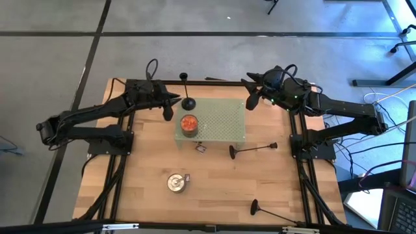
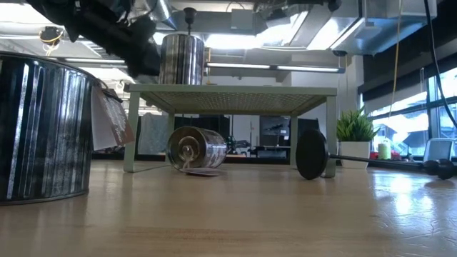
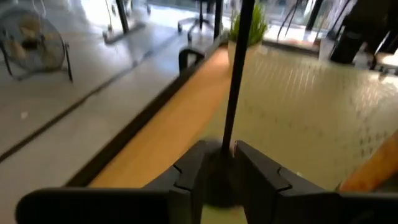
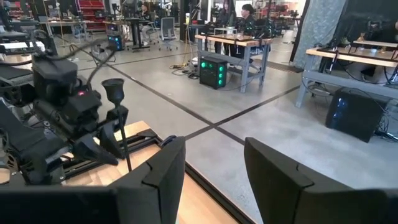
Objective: Pick & Place candle stick holders
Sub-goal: Put the top candle holder on the shelf
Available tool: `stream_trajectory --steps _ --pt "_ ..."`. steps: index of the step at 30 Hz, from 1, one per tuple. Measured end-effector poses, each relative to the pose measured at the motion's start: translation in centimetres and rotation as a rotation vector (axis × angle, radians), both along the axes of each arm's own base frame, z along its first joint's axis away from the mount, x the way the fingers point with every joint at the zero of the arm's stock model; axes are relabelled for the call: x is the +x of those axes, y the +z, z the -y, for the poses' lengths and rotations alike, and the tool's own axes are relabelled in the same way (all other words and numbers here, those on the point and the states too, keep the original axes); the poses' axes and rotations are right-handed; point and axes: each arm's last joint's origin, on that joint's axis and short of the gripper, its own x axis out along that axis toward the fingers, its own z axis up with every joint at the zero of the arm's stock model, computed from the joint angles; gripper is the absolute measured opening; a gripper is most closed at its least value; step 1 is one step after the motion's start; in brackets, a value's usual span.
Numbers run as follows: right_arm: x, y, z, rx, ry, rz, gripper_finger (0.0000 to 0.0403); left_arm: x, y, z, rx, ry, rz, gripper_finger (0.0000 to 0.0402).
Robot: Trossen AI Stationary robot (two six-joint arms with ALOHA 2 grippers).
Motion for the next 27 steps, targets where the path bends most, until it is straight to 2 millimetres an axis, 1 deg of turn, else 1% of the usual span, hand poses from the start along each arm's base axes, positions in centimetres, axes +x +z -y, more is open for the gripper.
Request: stream_trajectory --steps 2,4,6,9,11,15,17,21,27 --pt "0.0 0.0 0.0 0.006 -0.001 0.003 0.0169 -0.1 -0.4 -0.1 -0.020 0.004 -0.030 0.0050" --pt "0.0 0.0 0.0 0.011 -0.001 0.007 0.0169 -0.2 -0.5 -0.3 -0.027 0.020 -0.039 0.0021" --pt "0.0 0.0 0.0 0.022 -0.003 0.014 0.0169 -0.4 -0.6 -0.5 -0.046 0.043 -0.038 0.0007" --pt "0.0 -0.2 0.0 0.036 -0.012 0.000 0.0169 -0.6 -0.6 -0.9 -0.100 0.068 -0.014 0.0002" --pt "-0.1 -0.4 0.0 0.037 -0.020 -0.016 0.0169 -0.8 -0.6 -1.1 -0.154 0.044 0.013 0.0002" --pt "-0.1 -0.4 0.0 0.094 -0.029 0.025 0.0169 -1.3 -0.9 -1.8 -0.307 0.007 0.064 0.0002" --pt "-0.1 -0.5 0.0 0.121 -0.034 0.040 0.0169 -1.6 -0.8 -2.1 -0.357 -0.013 0.087 0.0002" --pt "-0.1 -0.8 0.0 0.163 -0.042 0.035 0.0169 -2.0 -1.2 -2.3 -0.400 -0.002 0.070 0.0002" --pt "-0.1 -1.1 -0.1 0.181 -0.011 0.006 0.0169 -1.9 -2.1 -2.4 -0.455 -0.020 0.014 0.0002"
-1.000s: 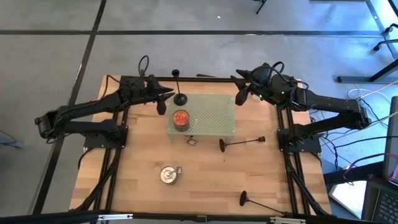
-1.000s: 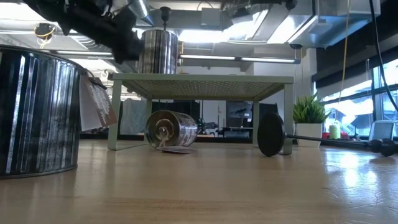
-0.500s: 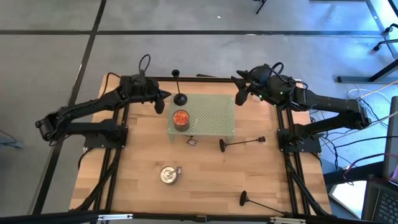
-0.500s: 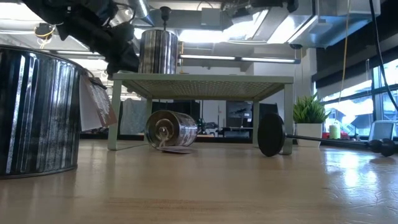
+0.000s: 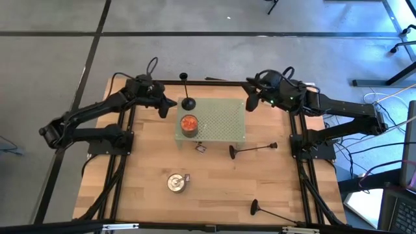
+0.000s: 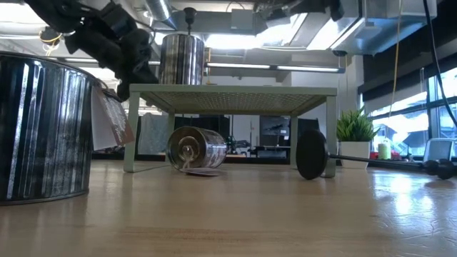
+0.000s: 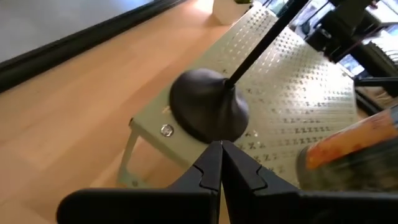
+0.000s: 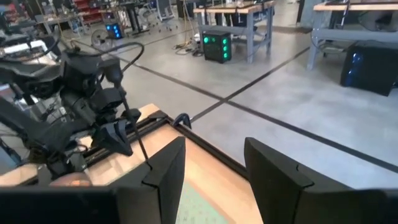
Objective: Pick & Place candle stick holders
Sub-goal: Put the top candle holder on the shelf
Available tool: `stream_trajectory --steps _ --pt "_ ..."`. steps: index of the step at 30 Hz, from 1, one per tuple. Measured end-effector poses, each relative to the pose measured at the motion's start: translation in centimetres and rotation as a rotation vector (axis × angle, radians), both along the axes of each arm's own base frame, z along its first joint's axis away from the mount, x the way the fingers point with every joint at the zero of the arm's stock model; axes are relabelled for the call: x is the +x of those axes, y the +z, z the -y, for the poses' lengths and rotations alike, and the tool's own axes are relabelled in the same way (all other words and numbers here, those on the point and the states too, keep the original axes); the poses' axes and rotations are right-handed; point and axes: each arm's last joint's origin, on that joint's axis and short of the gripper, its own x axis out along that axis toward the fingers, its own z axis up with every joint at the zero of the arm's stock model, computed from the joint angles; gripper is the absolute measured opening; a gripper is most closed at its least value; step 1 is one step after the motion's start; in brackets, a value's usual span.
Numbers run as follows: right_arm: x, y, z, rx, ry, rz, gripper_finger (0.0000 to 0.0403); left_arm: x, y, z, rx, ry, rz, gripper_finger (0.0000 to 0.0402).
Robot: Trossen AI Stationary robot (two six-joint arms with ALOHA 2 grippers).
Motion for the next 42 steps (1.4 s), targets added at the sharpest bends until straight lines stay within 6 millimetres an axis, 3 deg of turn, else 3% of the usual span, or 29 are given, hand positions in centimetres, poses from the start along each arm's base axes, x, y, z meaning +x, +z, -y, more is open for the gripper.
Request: stream_trajectory --steps 21,42 --pt "0.0 0.0 0.0 0.002 0.008 -0.002 0.0169 1.5 -2.0 -1.5 -0.011 -0.003 -0.047 0.0001" --pt "0.0 0.0 0.0 0.002 0.008 -0.002 0.0169 1.8 -1.9 -1.3 -0.004 -0.022 -0.033 0.0001"
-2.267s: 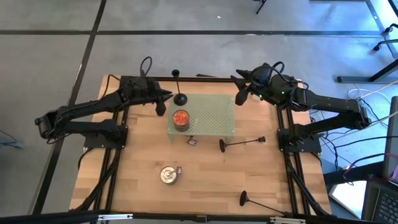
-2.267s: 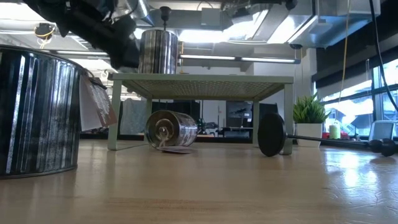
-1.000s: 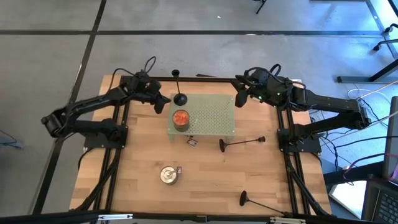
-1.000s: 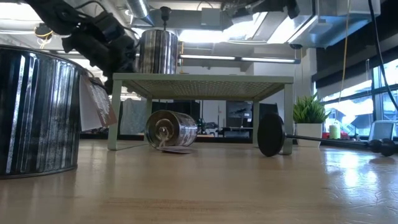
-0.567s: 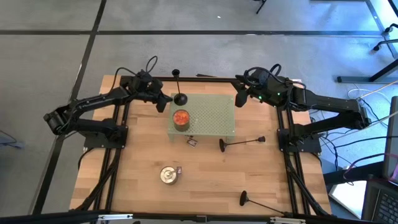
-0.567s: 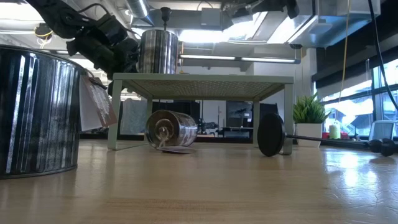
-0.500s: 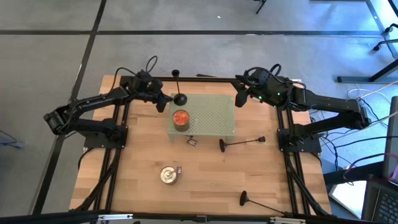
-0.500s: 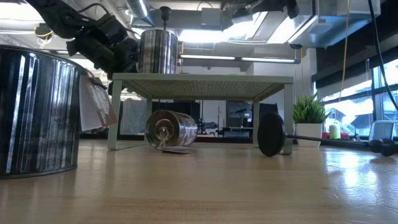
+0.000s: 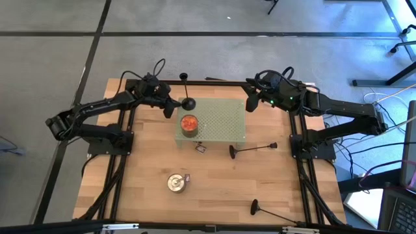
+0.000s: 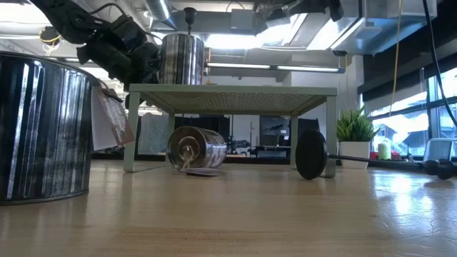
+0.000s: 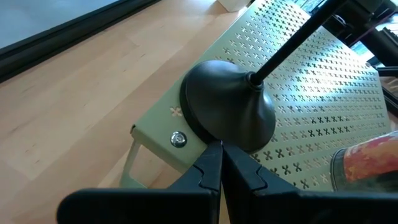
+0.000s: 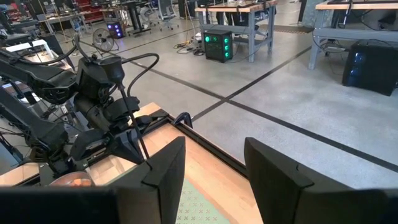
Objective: Pick & Place candle stick holders
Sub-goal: Put the top candle holder on the shelf, then put the top brown scented candle on the shelf aligned with the other scented candle
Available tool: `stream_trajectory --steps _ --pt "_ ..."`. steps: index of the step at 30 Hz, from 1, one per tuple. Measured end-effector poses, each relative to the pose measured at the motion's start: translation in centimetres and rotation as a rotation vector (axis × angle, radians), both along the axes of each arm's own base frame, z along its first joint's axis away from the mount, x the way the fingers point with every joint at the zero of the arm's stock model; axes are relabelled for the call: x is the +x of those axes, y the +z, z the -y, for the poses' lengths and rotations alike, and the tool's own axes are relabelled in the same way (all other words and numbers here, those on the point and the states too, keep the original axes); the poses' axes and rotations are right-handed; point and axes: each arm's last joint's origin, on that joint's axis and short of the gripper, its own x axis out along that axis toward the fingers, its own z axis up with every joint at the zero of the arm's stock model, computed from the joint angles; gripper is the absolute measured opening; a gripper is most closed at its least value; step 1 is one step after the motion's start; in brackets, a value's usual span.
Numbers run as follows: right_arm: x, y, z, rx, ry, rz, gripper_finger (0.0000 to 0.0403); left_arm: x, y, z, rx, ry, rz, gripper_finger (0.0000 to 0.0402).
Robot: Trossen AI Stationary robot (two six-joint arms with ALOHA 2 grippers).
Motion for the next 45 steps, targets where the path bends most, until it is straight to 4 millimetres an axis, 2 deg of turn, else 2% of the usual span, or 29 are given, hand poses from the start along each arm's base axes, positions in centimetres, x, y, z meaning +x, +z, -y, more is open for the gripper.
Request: stream_trajectory --steps 11,20,27,32,37,45 --pt "0.0 0.0 0.0 0.014 -0.005 0.011 0.0169 0.2 -0.2 -0.1 0.002 -0.005 -0.006 0.0001" --pt "0.0 0.0 0.0 0.014 -0.005 0.011 0.0169 1.3 -0.2 0.0 -0.008 -0.031 0.019 0.0001" --pt "0.0 0.0 0.0 0.015 -0.004 0.011 0.0169 1.4 1.8 -0.5 0.053 -0.027 -0.021 0.0001" --pt "0.0 0.0 0.0 0.014 -0.004 0.011 0.0169 1.0 4.3 -0.9 0.164 0.016 -0.097 0.0001" --pt "0.0 0.0 0.0 0.015 -0.003 0.010 0.0169 0.3 6.7 -1.2 0.215 0.071 -0.095 0.0001" --pt "0.2 -0.1 -0.4 0.055 0.153 0.013 0.0169 -1.5 8.7 0.6 0.168 0.107 -0.060 0.0001"
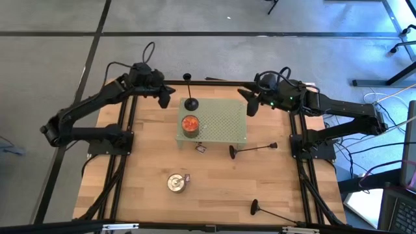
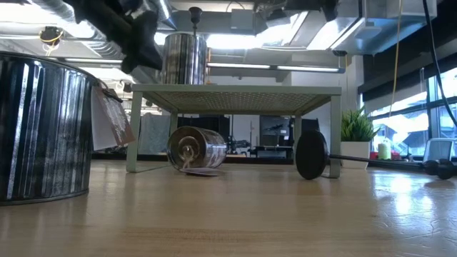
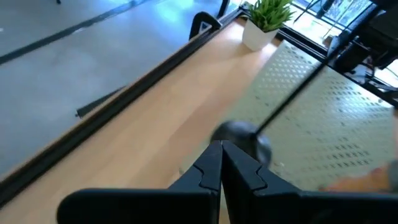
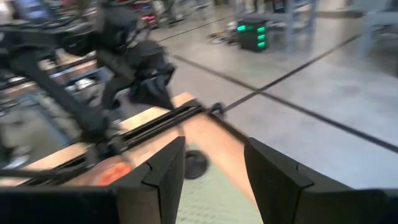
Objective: Pick & Place candle stick holders
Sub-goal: Put the top brown scented candle on the shelf aligned with the other scented candle
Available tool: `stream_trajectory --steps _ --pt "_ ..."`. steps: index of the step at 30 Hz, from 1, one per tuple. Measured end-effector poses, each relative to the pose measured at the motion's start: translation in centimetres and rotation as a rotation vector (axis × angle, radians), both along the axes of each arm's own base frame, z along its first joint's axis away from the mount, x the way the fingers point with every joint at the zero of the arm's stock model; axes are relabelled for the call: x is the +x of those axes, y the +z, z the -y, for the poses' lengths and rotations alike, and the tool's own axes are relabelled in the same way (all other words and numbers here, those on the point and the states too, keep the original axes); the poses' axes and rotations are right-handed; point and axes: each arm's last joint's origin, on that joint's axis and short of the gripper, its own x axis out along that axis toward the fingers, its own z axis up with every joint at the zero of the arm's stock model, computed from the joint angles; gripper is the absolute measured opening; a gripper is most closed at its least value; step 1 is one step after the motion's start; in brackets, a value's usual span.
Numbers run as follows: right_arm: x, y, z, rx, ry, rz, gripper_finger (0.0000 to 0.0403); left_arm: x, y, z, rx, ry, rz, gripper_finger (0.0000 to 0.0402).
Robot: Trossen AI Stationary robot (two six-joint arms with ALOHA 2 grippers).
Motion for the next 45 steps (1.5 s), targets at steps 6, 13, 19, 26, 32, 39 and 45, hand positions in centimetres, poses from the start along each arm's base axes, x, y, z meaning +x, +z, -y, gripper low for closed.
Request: stream_trajectory --steps 6,13,19,26,32,39,45 --pt "0.2 -0.1 -0.7 0.085 0.145 0.018 0.0169 -1.7 0.8 2.6 -0.064 -0.003 -0.001 0.0001" --pt "0.4 -0.1 -2.5 0.200 0.321 0.035 0.0169 -4.1 1.5 6.2 -0.174 0.017 -0.003 0.0001" --pt "0.3 -0.1 -4.8 0.252 0.431 0.037 0.0169 -6.1 2.0 8.9 -0.228 0.074 0.033 0.0001" --pt "0.1 0.3 -7.6 0.299 0.503 0.079 0.0169 -7.3 2.4 10.8 -0.257 0.074 0.097 0.0001" --pt "0.1 0.8 -10.7 0.304 0.514 0.164 0.0169 -7.3 2.2 11.7 -0.278 -0.010 0.056 0.0001" --pt "1.7 0.5 -15.1 0.330 0.503 0.306 0.0169 -7.3 2.1 13.1 -0.308 -0.184 0.022 0.0002" --pt "3.7 -1.0 -18.6 0.368 0.487 0.359 0.0169 -7.3 2.1 14.5 -0.362 -0.349 0.000 0.0002"
